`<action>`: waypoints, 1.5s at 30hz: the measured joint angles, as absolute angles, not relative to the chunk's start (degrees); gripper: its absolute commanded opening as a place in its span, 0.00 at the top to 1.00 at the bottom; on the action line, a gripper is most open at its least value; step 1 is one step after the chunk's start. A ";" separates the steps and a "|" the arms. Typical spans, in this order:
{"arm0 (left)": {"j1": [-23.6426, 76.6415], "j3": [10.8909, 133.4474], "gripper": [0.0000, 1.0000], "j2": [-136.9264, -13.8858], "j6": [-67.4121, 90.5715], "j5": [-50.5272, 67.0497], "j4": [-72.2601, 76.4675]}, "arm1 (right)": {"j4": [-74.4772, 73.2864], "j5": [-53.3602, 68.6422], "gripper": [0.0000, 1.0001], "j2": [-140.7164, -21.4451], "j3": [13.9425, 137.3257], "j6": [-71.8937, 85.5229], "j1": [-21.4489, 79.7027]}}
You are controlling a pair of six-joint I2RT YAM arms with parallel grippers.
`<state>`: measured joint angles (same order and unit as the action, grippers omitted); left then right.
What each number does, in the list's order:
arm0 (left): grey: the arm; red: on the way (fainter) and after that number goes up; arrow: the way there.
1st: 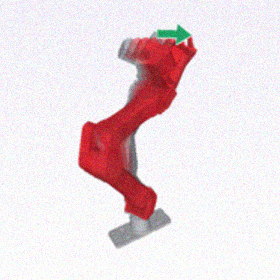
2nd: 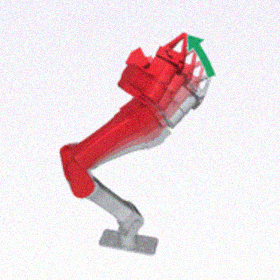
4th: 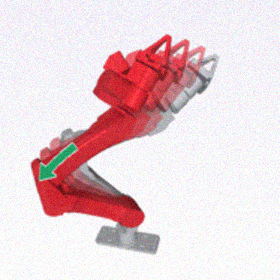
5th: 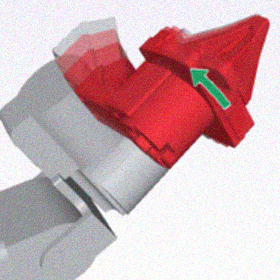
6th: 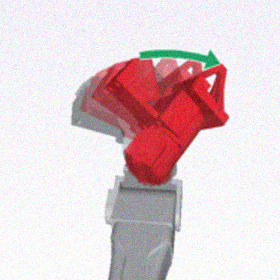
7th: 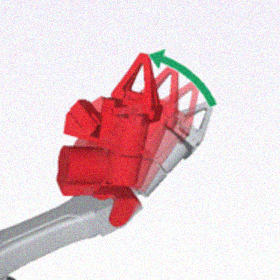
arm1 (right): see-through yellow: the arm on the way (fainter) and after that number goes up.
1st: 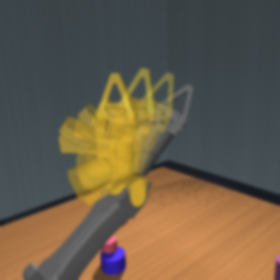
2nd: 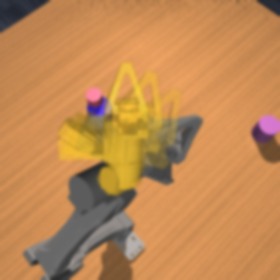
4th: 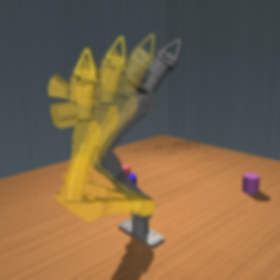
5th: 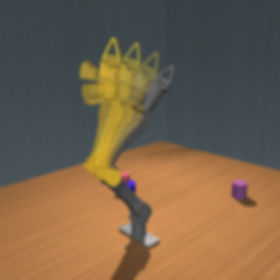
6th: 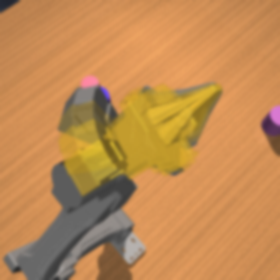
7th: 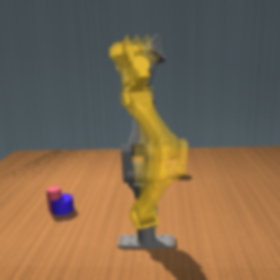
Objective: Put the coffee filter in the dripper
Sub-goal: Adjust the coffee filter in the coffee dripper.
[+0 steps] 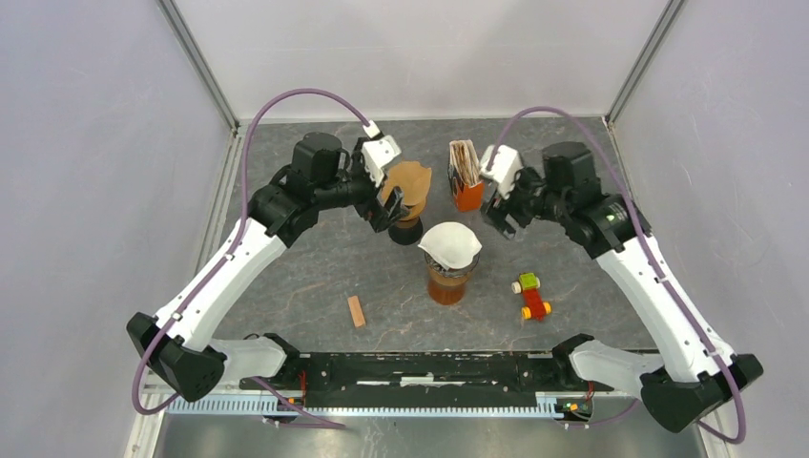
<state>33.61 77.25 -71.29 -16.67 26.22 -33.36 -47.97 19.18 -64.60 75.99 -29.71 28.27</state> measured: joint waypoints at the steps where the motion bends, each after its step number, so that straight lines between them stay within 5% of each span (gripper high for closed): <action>1: 33.58 77.28 0.00 -71.18 -15.57 23.27 -32.67 | -46.44 18.70 0.15 -63.92 75.55 -28.67 26.02; 12: 24.18 78.76 0.02 -68.84 -3.57 3.81 -25.61 | -32.53 9.13 0.07 -63.48 75.64 -20.40 17.61; 45: 30.74 88.77 0.08 -92.84 -9.28 1.76 -29.23 | -30.41 11.90 0.04 -66.78 70.54 -19.16 16.03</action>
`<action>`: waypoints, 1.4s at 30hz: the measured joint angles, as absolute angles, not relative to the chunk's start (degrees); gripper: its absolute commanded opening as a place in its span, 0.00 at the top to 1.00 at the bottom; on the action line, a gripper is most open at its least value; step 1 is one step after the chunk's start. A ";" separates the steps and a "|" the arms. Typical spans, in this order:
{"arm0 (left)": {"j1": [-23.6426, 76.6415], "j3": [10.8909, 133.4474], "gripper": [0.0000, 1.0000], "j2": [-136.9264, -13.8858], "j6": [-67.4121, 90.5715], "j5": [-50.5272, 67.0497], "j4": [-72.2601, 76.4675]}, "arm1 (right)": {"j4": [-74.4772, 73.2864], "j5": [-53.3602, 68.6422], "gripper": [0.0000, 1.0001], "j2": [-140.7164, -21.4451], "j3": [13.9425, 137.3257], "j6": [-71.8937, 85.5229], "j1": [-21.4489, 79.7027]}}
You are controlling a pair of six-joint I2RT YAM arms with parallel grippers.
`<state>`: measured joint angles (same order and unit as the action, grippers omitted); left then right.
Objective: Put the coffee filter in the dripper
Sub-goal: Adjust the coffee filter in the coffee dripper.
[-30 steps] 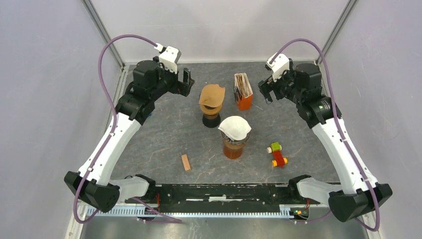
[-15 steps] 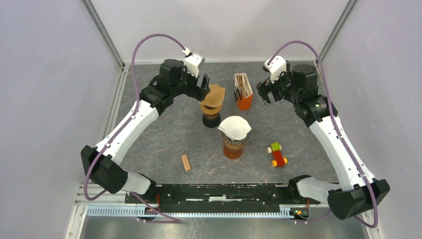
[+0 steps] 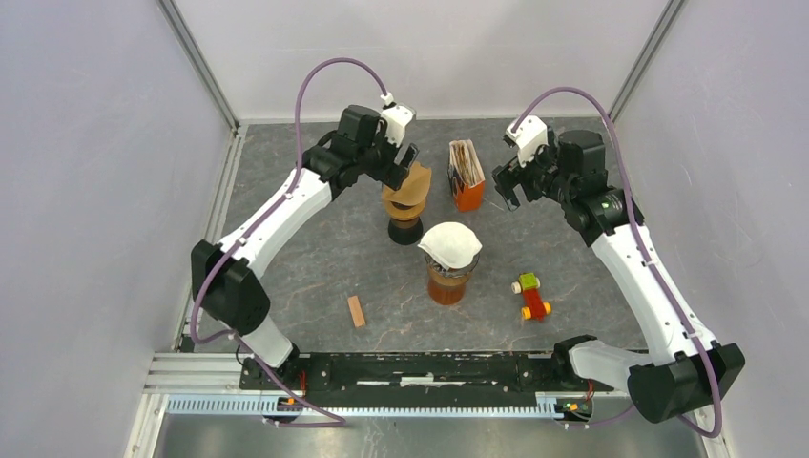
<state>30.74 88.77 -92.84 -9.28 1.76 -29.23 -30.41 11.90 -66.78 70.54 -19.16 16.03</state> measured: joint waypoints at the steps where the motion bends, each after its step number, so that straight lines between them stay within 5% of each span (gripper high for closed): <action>1: 30.74 89.12 0.08 -93.51 -9.37 1.52 -29.89 | -30.48 11.97 0.04 -66.65 70.24 -19.14 15.97; 16: 30.74 90.28 0.16 -97.60 -12.16 -1.23 -31.64 | -30.44 15.11 0.02 -64.90 66.87 -19.07 14.55; 42: 31.22 87.72 0.17 -98.13 -13.58 0.75 -31.16 | -29.10 19.42 0.02 -63.16 64.79 -17.74 11.70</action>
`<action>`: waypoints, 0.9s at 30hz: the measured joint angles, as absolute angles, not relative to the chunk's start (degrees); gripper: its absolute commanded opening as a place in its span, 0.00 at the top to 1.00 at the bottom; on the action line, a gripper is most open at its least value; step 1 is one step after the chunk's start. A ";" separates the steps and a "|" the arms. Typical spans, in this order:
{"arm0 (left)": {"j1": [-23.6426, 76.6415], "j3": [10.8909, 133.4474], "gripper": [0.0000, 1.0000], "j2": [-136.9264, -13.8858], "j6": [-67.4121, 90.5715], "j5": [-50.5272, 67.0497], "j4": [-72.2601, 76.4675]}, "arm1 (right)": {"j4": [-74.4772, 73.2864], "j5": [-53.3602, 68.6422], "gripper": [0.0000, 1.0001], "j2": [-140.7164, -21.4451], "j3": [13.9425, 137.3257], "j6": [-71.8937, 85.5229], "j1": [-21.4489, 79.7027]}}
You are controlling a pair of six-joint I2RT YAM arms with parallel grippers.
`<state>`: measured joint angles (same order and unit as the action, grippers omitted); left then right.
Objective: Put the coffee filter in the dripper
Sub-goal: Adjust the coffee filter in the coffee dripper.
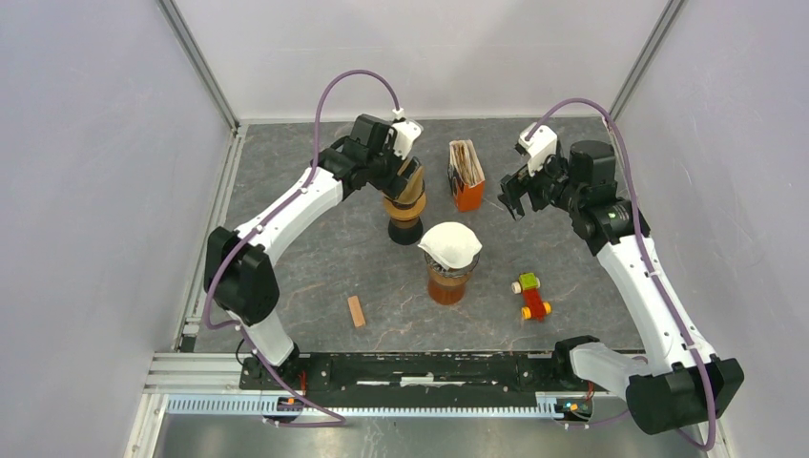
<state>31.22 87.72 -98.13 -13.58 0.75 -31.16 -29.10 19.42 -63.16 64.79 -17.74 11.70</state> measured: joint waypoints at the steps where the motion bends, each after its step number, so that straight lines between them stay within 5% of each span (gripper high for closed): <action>1: 31.27 87.72 0.17 -98.24 -13.61 0.75 -31.14 | -29.12 19.53 0.02 -63.13 64.77 -17.72 11.64; 27: 31.38 88.27 0.09 -101.14 -14.33 1.78 -31.77 | -27.79 21.78 0.02 -62.50 62.87 -16.71 10.31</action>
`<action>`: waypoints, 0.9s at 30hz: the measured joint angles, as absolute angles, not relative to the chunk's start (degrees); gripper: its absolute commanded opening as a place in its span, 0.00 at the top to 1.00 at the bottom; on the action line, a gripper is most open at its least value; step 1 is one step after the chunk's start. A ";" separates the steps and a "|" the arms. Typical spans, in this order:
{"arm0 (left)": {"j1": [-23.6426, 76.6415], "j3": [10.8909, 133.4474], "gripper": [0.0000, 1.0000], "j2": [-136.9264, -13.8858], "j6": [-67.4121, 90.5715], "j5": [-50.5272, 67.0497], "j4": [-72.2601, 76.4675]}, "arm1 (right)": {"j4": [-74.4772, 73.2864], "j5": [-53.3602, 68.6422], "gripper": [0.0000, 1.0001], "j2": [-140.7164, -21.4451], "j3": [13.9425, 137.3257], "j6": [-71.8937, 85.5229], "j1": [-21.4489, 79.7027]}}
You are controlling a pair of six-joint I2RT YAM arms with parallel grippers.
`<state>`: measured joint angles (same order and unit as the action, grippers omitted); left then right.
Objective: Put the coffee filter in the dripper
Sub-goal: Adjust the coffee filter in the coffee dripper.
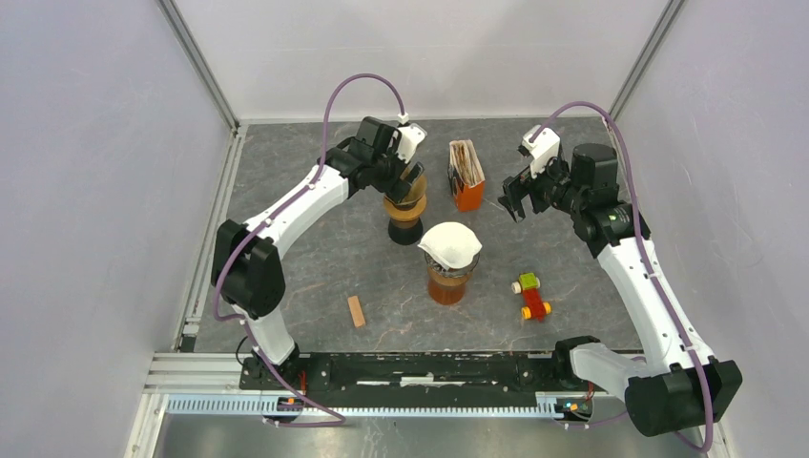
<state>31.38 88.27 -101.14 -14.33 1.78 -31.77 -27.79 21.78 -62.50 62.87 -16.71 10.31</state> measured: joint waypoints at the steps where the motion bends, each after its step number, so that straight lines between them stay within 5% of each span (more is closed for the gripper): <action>1: 31.38 88.49 0.08 -101.14 -14.33 1.76 -32.03 | -27.79 21.93 0.02 -62.50 62.87 -16.71 10.26; 27: 31.64 92.79 0.01 -98.26 -14.37 1.96 -37.28 | -27.62 23.42 0.02 -62.19 62.87 -16.25 9.56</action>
